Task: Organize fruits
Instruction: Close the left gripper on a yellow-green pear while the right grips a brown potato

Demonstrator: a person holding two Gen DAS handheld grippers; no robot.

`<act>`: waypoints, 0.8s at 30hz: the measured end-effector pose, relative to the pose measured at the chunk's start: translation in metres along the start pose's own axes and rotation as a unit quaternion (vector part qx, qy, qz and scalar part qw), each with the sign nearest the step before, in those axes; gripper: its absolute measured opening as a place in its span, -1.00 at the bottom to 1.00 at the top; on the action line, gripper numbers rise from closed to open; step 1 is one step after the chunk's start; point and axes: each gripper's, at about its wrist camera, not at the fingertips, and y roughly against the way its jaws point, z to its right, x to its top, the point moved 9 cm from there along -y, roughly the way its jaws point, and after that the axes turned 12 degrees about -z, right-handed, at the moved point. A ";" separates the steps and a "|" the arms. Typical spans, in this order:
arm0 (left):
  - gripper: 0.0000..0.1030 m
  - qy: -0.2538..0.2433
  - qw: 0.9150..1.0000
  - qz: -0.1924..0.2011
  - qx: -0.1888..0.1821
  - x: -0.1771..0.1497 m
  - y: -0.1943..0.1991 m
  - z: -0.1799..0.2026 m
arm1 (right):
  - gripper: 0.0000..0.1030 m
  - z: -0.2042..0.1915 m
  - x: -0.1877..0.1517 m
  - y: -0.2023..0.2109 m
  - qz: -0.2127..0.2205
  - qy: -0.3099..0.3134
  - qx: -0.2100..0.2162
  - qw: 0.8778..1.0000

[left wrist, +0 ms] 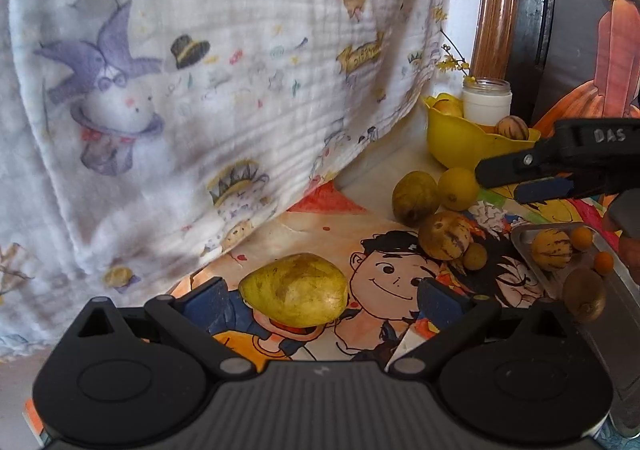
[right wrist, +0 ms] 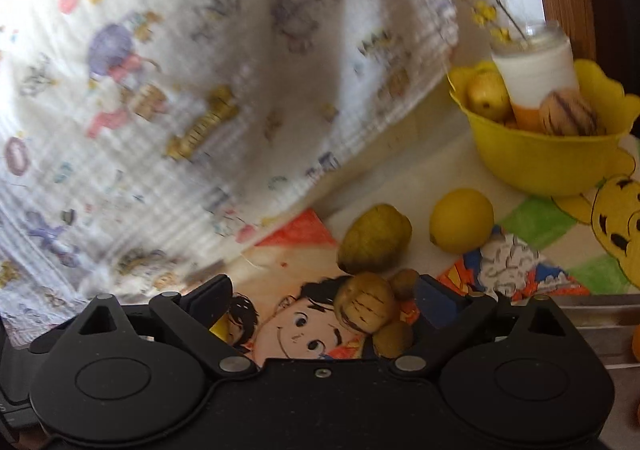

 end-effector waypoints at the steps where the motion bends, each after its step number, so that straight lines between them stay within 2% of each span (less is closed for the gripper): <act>1: 0.99 0.001 1.000 0.000 0.002 0.000 -0.003 -0.001 | 0.83 0.002 -0.001 -0.005 -0.005 -0.003 -0.002 1.000; 12: 0.99 0.014 1.000 -0.013 0.008 0.002 -0.027 -0.007 | 0.60 0.014 -0.007 -0.049 -0.053 -0.022 -0.041 0.997; 22: 0.99 0.030 0.999 -0.024 0.009 0.004 -0.046 -0.010 | 0.38 0.017 -0.006 -0.070 -0.058 -0.043 -0.034 0.997; 24: 0.93 0.029 0.999 -0.025 0.007 0.005 -0.049 -0.009 | 0.33 0.017 -0.006 -0.071 -0.056 -0.045 -0.033 0.997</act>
